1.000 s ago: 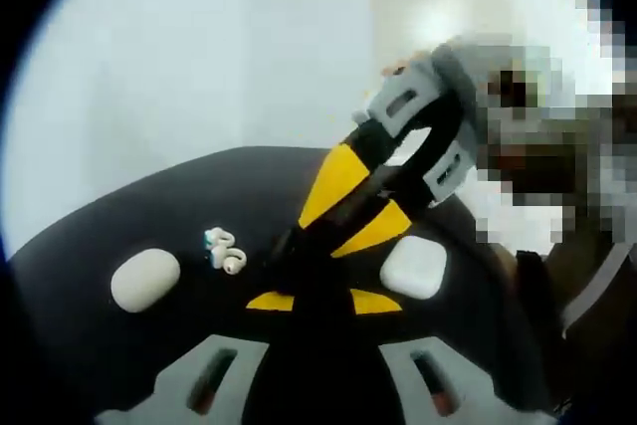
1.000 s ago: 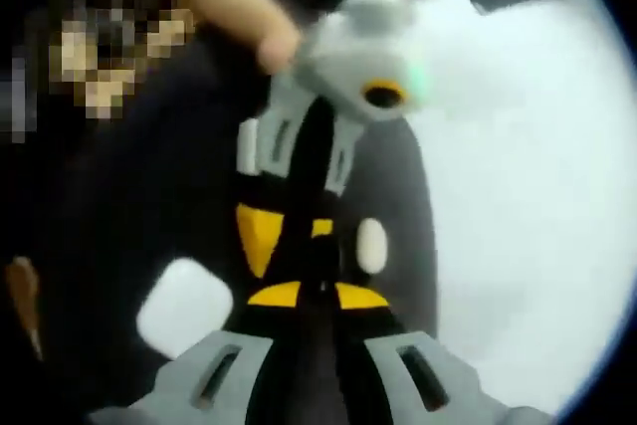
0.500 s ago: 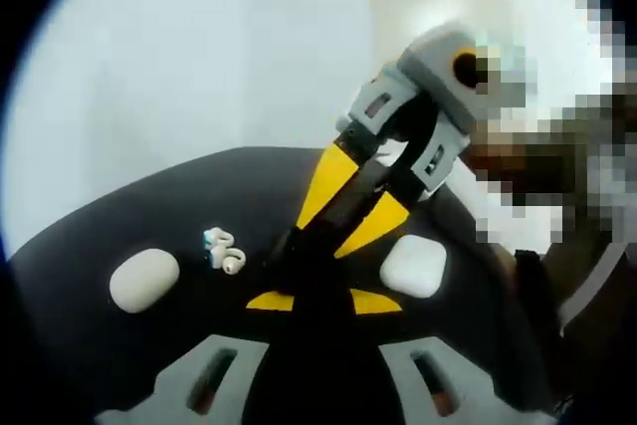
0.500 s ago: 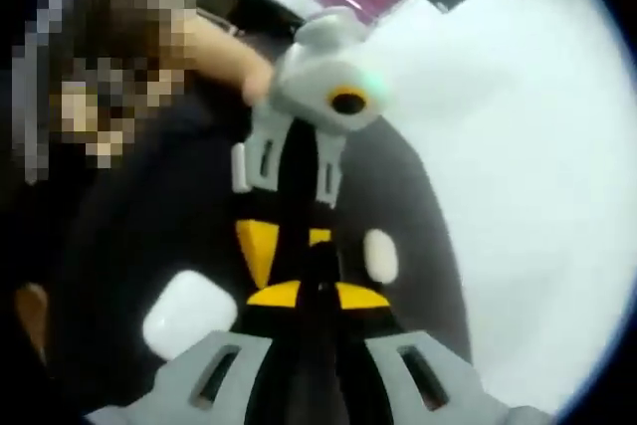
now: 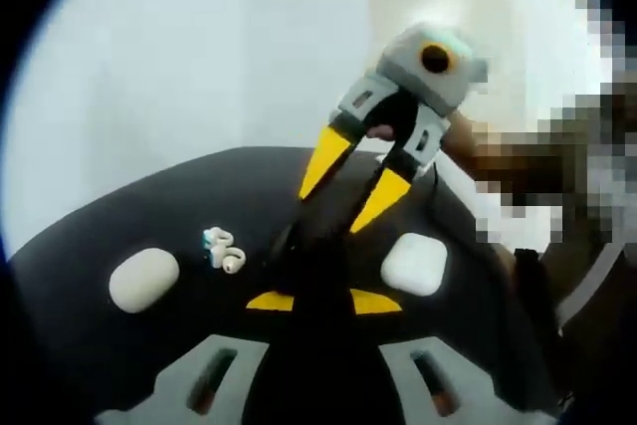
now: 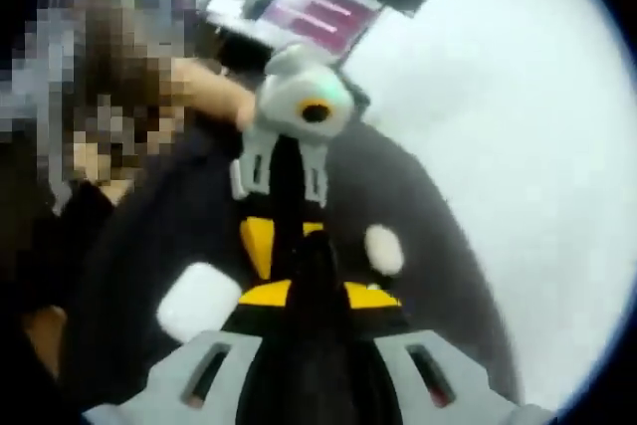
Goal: Pick up three earphones and place each one into its charging case using tactile feedback, ensure that each earphone is properly inserted and securely positioned inside the case.
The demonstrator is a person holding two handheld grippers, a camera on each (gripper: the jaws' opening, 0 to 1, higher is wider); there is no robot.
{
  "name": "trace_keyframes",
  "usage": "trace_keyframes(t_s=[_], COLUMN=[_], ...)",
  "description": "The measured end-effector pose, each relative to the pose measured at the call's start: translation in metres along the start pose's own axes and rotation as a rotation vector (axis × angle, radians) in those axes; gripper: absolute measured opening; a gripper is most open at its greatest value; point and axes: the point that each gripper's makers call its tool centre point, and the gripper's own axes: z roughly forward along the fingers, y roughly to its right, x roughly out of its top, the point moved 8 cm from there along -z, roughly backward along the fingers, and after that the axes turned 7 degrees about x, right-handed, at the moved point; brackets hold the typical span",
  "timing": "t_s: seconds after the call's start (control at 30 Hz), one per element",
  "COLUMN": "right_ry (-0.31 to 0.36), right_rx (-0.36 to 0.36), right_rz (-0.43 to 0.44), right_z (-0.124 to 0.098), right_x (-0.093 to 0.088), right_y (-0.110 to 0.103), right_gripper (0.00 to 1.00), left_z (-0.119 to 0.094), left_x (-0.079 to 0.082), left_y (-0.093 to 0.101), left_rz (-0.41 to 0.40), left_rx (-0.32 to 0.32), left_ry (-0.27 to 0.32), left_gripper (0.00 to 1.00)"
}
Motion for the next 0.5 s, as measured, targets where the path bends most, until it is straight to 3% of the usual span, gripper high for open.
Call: trace_keyframes(t_s=[0.17,0.27,0.37,0.5], right_ry=[0.187,0.296,0.335,0.38], right_rx=[0.151,0.212,0.25,0.284], right_rz=[0.294,0.335,0.353,0.305], right_z=[0.008,0.015,0.023,0.036], right_x=[-0.032,-0.036,-0.036,-0.032], right_y=[0.008,0.014,0.016,0.008], right_gripper=[0.23,0.24,0.25,0.25], left_z=[0.0,0.0,0.0,0.0], left_x=[0.0,-0.001,-0.001,-0.003], left_y=[-0.001,0.0,-0.001,0.0], left_rz=[-0.002,-0.004,-0.005,0.0], left_rx=[-0.006,-0.011,-0.013,-0.013], left_ry=[-0.001,-0.002,-0.003,-0.008], left_gripper=[0.15,0.15,0.15,0.15])
